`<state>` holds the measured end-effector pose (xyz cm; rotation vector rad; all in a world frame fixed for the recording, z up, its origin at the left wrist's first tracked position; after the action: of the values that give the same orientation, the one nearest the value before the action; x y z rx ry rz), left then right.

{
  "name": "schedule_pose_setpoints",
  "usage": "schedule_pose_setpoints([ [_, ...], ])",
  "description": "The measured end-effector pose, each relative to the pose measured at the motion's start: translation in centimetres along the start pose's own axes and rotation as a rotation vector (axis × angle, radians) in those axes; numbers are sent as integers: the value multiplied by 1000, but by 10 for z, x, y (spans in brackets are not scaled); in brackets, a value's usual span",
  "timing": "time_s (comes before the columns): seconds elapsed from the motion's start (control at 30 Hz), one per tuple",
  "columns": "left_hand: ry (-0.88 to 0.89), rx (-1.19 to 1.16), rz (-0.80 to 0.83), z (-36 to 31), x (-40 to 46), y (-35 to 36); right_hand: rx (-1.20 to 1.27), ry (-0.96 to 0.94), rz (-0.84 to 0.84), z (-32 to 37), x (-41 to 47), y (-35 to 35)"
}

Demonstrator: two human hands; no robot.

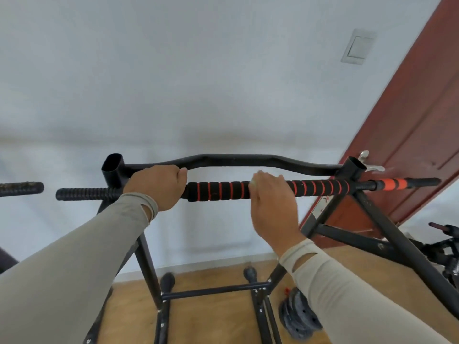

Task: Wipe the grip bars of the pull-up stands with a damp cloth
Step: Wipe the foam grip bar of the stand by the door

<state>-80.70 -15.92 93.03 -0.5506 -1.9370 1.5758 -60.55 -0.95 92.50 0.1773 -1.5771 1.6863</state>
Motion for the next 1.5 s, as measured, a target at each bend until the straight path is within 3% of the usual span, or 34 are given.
schedule_pose_setpoints([
  [0.17, -4, -26, 46, 4, 7, 1, 79, -227, 78, 105, -3, 58],
  [0.33, 5, -70, 61, 5, 6, -1, 17, -416, 81, 48, 5, 35],
  [0.53, 13, -35, 29, 6, -2, 0, -223, -250, 122, -67, 7, -6],
  [0.67, 10, -30, 1, 7, -1, 2, -452, 39, 206, -151, 10, -44],
  [0.83, 22, -16, -9, 8, 2, 4, -465, 284, 224, -205, 16, -68],
  [1.0, 54, -60, -220, -6, -11, 2, -107, 347, 56, -170, 4, -51],
  [1.13, 34, -68, -216, -3, -9, 6, -11, 276, -73, -116, 3, -35],
  [1.4, 56, -96, -134, 3, 2, 3, 111, -183, 3, 72, -10, 48],
  [1.5, 115, -101, -79, 5, 5, 4, 123, -275, -3, 104, -9, 60],
])
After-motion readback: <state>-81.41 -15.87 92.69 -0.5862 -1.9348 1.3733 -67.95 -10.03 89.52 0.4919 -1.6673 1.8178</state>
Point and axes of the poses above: each hand's wrist, its own x-axis towards the middle knuckle, its own y-axis out of the palm, z = x × y, the point moved 4 cm from there along x, towards the middle knuckle, and after that the axes turned 2 degrees about x, right-handed, at the moved point
